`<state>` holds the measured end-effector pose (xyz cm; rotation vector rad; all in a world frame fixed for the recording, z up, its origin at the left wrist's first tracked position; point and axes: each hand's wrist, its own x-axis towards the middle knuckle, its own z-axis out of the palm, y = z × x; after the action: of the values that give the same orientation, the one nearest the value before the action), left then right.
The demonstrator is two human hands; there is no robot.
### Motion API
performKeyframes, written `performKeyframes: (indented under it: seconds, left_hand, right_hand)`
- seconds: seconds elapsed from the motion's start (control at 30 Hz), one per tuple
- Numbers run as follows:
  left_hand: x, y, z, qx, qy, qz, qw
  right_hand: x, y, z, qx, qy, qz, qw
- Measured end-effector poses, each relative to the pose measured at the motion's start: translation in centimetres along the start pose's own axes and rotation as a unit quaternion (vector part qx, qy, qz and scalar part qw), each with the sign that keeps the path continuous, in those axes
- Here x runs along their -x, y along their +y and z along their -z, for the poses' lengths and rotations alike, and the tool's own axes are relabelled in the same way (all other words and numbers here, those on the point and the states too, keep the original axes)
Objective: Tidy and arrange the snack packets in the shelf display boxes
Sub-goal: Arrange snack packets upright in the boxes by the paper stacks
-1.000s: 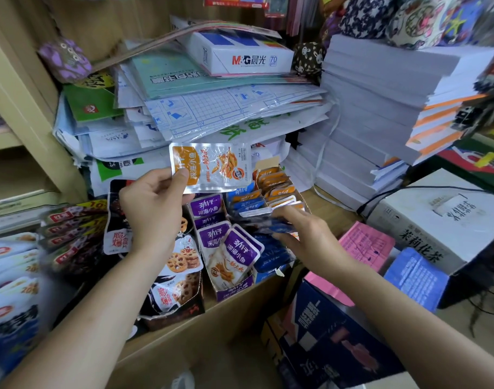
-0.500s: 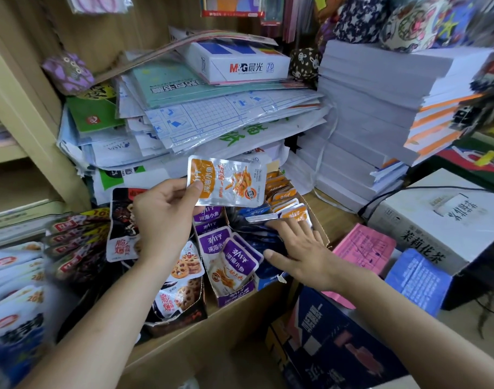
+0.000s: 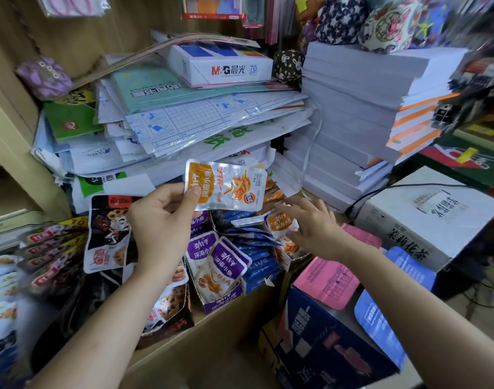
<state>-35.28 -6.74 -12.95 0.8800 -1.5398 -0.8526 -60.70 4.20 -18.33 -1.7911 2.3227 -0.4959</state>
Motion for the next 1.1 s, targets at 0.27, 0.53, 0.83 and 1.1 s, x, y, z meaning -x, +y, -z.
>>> performKeyframes:
  seconds: [0.27, 0.53, 0.83, 1.1]
  left_hand:
    - [-0.2, -0.7, -0.3, -0.003, -0.001, 0.003, 1.000]
    - [-0.2, -0.9, -0.2, -0.002, 0.000, 0.003, 1.000]
    - [0.0, -0.8, 0.2, 0.003, -0.002, 0.009, 1.000]
    - [0.0, -0.7, 0.2, -0.003, -0.003, -0.006, 1.000]
  right_hand:
    - [1.1, 0.8, 2.1, -0.073, 0.042, 0.021, 0.996]
    - [0.2, 0.5, 1.3, -0.151, 0.045, 0.014, 0.987]
    - [-1.3, 0.6, 0.0, -0.160, 0.066, -0.028, 0.984]
    - [-2.0, 0.5, 0.3, -0.083, 0.020, -0.053, 0.995]
